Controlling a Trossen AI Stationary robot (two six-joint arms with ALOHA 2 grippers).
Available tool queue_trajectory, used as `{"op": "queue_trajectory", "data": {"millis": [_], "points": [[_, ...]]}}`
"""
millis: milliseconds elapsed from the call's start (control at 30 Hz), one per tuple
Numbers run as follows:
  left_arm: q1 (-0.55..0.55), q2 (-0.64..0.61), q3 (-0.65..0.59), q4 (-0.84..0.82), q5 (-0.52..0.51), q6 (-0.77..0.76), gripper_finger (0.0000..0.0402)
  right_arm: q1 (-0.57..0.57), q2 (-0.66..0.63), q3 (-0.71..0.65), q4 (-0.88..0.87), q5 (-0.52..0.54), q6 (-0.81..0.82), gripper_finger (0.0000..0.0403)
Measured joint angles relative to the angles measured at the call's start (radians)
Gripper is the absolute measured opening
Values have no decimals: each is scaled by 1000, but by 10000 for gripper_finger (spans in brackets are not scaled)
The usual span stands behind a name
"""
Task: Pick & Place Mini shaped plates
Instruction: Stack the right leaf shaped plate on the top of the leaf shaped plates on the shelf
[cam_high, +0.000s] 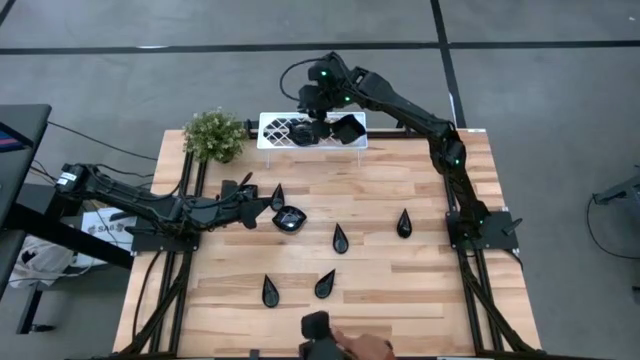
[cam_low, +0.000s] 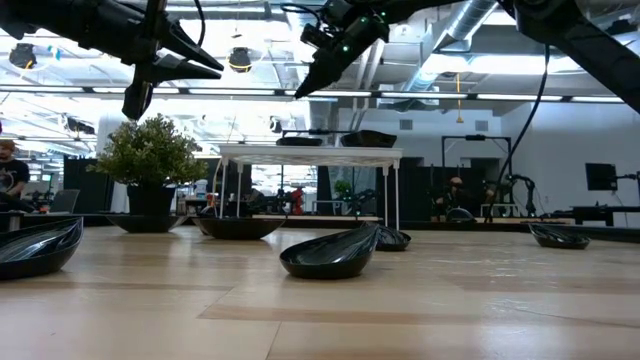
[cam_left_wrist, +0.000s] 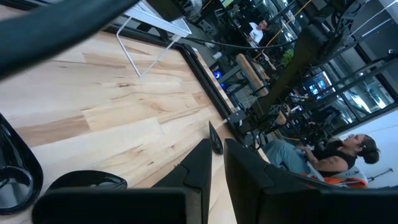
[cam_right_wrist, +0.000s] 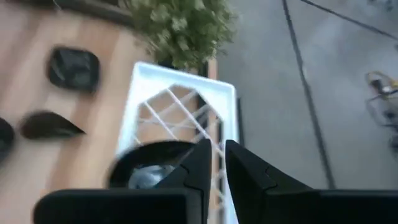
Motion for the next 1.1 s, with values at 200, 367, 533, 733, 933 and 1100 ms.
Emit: {"op": "queue_trajectory", "data": {"millis": [200,367,533,733,933,1100], "points": [[-1,0,0,-11,30,18,44,58,-30,1,-6,-254,126,25],[-1,0,0,-16,34,26,44,109,-31,1,9,-382,143,4],[-1,-1,0,-15,57,26,44,142,-35,0,-68,-380,190,5],[-1,-3,0,-15,75,34,44,172,-66,2,-339,-136,266,2],[-3,-3,0,-15,78,71,44,170,-71,-1,-544,-12,378,2],[-31,-3,0,-15,75,161,44,186,-145,-18,-565,70,449,2]]}}
